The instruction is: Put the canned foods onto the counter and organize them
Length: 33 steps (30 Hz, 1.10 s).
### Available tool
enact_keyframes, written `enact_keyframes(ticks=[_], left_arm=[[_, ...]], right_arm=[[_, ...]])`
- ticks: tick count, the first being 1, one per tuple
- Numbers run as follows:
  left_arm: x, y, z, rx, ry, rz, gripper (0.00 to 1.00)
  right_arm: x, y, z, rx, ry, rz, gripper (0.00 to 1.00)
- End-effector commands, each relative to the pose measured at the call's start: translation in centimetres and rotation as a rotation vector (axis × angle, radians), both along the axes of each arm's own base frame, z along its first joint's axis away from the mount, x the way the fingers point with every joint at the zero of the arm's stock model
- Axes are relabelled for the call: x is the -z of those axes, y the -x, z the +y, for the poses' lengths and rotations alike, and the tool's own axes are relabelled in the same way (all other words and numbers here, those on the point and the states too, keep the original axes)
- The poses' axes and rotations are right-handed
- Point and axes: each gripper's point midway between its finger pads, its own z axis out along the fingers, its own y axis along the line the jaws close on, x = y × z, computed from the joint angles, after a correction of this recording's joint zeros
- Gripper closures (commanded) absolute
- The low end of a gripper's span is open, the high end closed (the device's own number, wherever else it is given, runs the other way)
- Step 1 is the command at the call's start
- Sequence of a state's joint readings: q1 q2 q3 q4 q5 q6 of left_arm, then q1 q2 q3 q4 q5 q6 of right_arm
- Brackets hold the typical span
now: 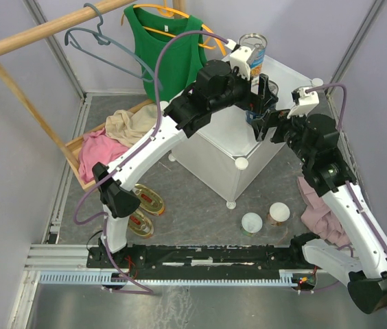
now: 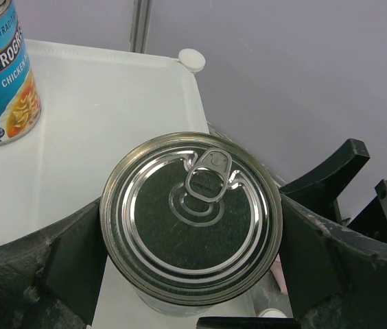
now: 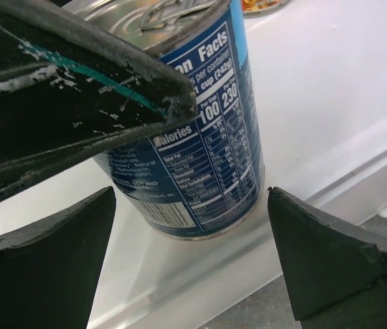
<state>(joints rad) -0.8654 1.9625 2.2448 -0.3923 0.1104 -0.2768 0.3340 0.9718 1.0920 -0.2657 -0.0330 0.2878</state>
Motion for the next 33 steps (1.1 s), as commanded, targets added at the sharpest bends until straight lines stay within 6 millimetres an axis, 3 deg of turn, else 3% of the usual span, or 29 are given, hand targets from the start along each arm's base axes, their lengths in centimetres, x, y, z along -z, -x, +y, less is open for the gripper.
enact_keyframes(ticks=[1, 20, 33], left_arm=[[-6.6, 2.9, 0.5, 0.069, 0.170, -0.047, 0.11], [-6.4, 3.9, -0.2, 0.111, 0.174, -0.023, 0.11], [-6.1, 4.5, -1.0, 0.154, 0.185, 0.006, 0.11]], right_arm=[[-3.0, -0.7, 1.0, -0.044, -0.024, -0.147, 0.01], [-1.4, -3.0, 1.6, -0.035, -0.022, -0.149, 0.09], [0.2, -4.6, 2.2, -0.032, -0.019, -0.117, 0.04]])
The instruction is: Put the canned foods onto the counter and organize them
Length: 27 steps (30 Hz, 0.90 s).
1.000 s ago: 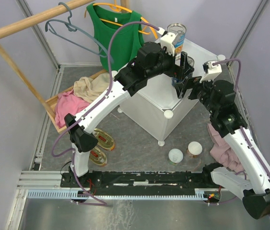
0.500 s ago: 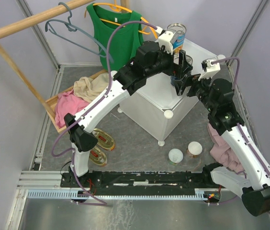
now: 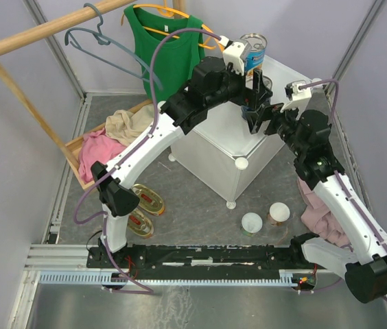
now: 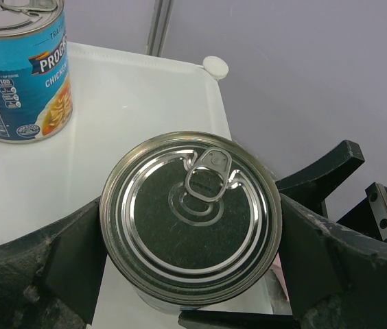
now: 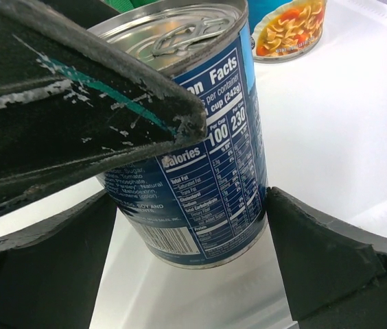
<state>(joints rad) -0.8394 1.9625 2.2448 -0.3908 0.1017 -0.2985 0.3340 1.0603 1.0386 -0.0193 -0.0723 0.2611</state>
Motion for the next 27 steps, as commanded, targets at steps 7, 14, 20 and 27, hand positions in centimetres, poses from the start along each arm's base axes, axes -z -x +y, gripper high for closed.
enact_keyframes(ticks=[7, 14, 20, 27], left_arm=[[-5.9, 5.9, -2.2, 0.200, 0.176, -0.006, 0.11], [-6.1, 5.4, -1.2, 0.141, 0.163, -0.022, 0.01], [-6.0, 4.8, 0.1, 0.069, 0.148, -0.030, 0.01], [-6.5, 4.7, 1.2, 0.003, 0.140, -0.055, 0.01]], right_arm=[[1.3, -1.8, 0.5, 0.015, -0.003, 0.004, 0.14], [1.8, -2.3, -0.4, 0.072, 0.003, 0.029, 0.43], [2.1, -2.5, -1.4, 0.136, 0.001, 0.046, 0.44], [2.4, -2.6, -2.9, 0.218, 0.002, 0.048, 0.47]])
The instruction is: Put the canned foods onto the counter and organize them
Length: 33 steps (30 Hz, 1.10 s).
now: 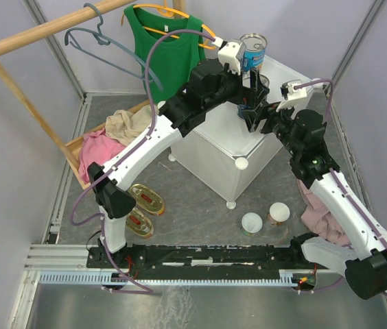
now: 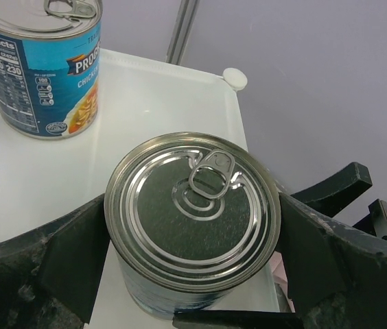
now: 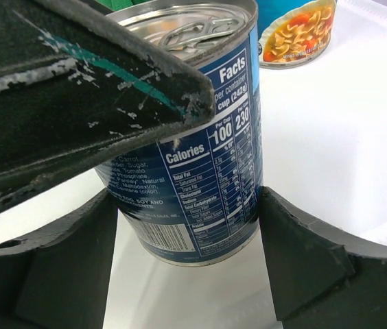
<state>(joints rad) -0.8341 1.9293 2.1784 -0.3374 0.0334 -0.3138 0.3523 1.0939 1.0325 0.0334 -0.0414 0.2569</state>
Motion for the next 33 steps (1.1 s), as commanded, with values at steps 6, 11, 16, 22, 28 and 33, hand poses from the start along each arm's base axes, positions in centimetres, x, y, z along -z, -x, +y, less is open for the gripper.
enact_keyframes(ticks=[6, 11, 16, 22, 28, 33], left_arm=[[-6.5, 5.6, 0.8, 0.043, 0.109, -0.065, 0.01], [-6.5, 5.5, 1.1, 0.019, 0.104, -0.069, 0.01], [-6.4, 5.3, 1.6, -0.004, 0.096, -0.075, 0.01], [-6.5, 5.4, 3.0, -0.051, 0.080, -0.094, 0.01], [-5.1, 5.8, 5.5, -0.115, 0.038, -0.109, 0.01], [-4.6, 6.4, 8.1, -0.168, 0.015, -0.130, 0.01]], right_arm=[[2.7, -1.8, -4.1, 0.249, 0.007, 0.078, 0.47], [3.3, -1.9, -4.5, 0.271, 0.008, 0.085, 0.47], [3.1, -2.1, -4.7, 0.286, 0.012, 0.082, 0.47], [2.7, -2.9, -5.8, 0.349, 0.050, 0.079, 0.47], [2.4, -4.2, -6.7, 0.411, 0.085, 0.083, 0.46], [2.1, -5.4, -7.4, 0.452, 0.092, 0.086, 0.44]])
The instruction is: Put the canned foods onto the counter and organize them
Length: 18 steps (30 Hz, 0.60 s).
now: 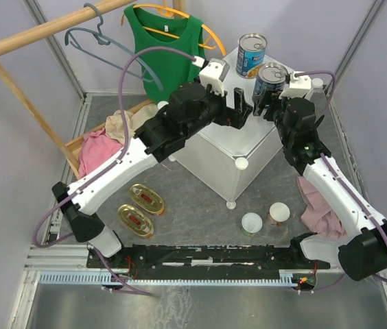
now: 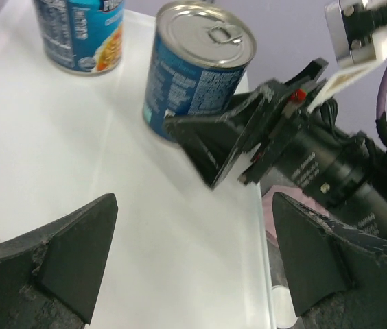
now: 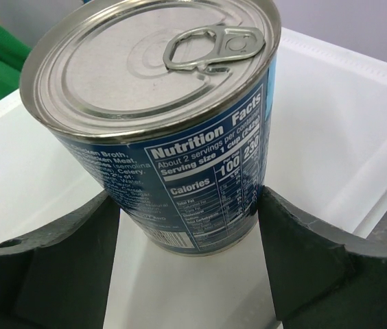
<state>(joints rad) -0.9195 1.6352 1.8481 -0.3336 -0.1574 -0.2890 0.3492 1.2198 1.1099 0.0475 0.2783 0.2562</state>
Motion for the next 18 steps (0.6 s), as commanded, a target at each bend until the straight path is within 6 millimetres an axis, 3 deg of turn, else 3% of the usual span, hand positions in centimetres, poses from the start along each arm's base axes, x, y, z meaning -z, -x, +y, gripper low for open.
enact_keyframes(ticks=[1, 9, 18], left_arm=[[-4.3, 0.9, 3.6, -0.071, 0.057, -0.123, 0.01], [-2.5, 2.1, 6.9, -0.129, 0.029, -0.116, 0.01], [0.4, 3.4, 9.3, -0.159, -0.004, -0.081, 0.01]], right_arm=[[1.4, -1.1, -3.1, 0.138, 0.057, 0.069, 0.44], [1.6, -2.7, -4.7, 0.191, 0.072, 0.093, 0.43], [1.9, -3.9, -6.2, 0.224, 0.093, 0.107, 0.42]])
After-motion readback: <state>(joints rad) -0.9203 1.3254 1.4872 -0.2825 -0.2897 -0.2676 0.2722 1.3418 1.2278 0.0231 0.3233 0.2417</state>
